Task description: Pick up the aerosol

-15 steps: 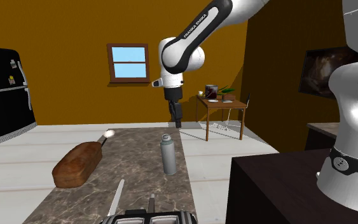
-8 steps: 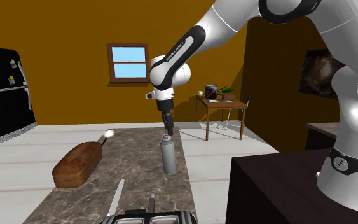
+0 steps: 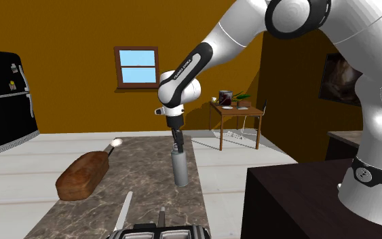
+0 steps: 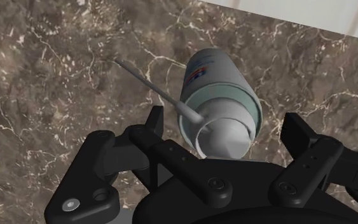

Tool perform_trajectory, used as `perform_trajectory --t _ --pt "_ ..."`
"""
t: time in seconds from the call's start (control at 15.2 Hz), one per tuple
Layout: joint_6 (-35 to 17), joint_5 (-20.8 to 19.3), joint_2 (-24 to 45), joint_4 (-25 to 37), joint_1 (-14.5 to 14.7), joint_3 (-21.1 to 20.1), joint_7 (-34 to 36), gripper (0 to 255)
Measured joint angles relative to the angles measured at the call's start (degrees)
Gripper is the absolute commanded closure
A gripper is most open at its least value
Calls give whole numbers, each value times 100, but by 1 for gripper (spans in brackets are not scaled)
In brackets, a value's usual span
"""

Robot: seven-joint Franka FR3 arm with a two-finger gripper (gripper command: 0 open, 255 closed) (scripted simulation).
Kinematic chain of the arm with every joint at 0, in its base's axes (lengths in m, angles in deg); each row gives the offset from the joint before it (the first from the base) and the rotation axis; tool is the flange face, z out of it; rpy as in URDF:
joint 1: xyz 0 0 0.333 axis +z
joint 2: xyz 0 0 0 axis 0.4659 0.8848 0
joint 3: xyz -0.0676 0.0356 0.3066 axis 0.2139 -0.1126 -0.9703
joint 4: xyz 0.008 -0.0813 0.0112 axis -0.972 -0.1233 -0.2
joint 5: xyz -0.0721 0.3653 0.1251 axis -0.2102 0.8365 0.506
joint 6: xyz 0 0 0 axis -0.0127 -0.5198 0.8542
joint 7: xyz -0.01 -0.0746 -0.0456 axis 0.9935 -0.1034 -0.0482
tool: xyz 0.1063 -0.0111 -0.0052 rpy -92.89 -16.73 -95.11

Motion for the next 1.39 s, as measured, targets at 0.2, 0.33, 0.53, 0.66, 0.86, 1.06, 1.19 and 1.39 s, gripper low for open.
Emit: perform_trajectory --t 0.2,0.33,0.53,0.66,0.86,1.06,1.19,1.39 --pt "-45 20 74 39 -16 -19 -4 255" --pt "-46 24 84 49 -20 -23 -6 255" --pt "-46 24 85 51 -19 -24 -6 255" --pt "-49 24 84 48 -18 -24 -5 255" --pt "-32 17 58 31 -10 -17 -2 255" --pt "93 -27 -67 25 12 23 15 255" --pt "176 -60 -166 12 24 54 19 255" --pt "322 -113 -318 10 62 98 52 255"
